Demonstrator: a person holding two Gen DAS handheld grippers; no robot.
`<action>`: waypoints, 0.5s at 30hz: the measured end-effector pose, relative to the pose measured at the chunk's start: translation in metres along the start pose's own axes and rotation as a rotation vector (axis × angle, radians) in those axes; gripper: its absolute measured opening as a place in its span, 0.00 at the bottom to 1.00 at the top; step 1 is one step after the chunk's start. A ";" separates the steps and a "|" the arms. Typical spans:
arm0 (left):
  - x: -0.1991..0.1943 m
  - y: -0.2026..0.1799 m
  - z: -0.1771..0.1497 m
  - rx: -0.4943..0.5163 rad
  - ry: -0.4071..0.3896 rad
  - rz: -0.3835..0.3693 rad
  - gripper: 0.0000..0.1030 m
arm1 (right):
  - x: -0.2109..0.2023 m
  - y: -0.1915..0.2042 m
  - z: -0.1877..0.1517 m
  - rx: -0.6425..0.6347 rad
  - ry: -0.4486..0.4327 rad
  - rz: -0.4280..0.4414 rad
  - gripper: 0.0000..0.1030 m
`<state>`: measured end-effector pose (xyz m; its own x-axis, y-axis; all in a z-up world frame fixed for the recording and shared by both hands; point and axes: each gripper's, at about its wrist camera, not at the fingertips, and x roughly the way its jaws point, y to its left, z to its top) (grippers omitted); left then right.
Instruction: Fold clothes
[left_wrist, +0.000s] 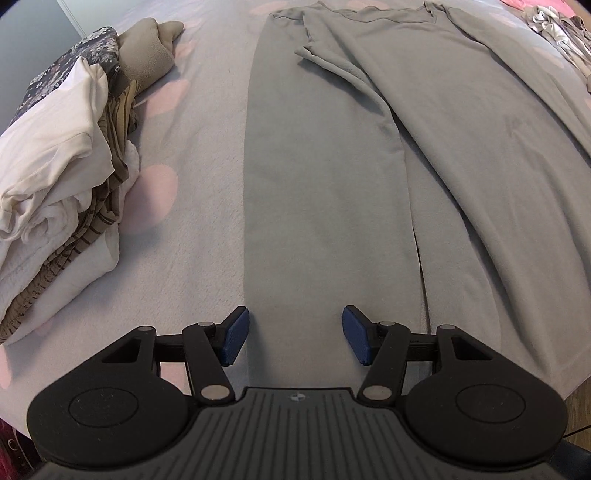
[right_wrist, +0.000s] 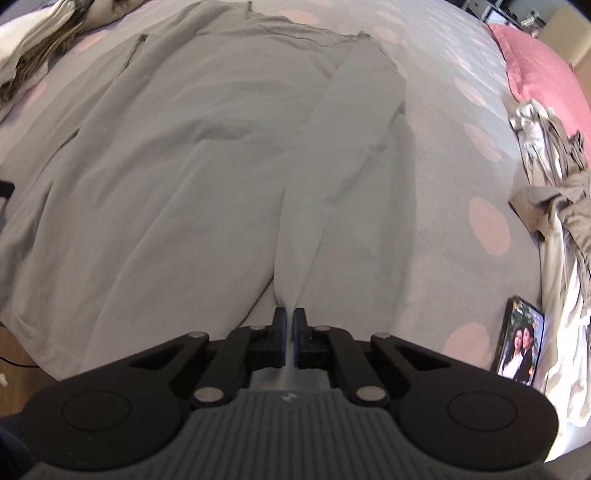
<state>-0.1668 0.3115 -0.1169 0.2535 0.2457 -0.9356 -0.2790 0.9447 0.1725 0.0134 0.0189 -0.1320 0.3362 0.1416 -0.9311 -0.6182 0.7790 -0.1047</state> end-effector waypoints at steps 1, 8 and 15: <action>0.000 0.000 0.000 0.001 0.002 0.000 0.53 | -0.003 -0.006 0.003 0.021 0.004 0.010 0.04; 0.004 0.002 0.003 -0.009 0.022 -0.008 0.53 | -0.039 -0.057 0.016 0.102 -0.013 -0.052 0.03; 0.007 0.003 0.007 -0.008 0.036 -0.020 0.53 | -0.053 -0.151 0.040 0.271 -0.057 -0.209 0.03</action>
<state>-0.1592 0.3180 -0.1208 0.2261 0.2186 -0.9493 -0.2813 0.9476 0.1513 0.1168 -0.0818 -0.0525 0.4796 -0.0098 -0.8774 -0.3232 0.9277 -0.1871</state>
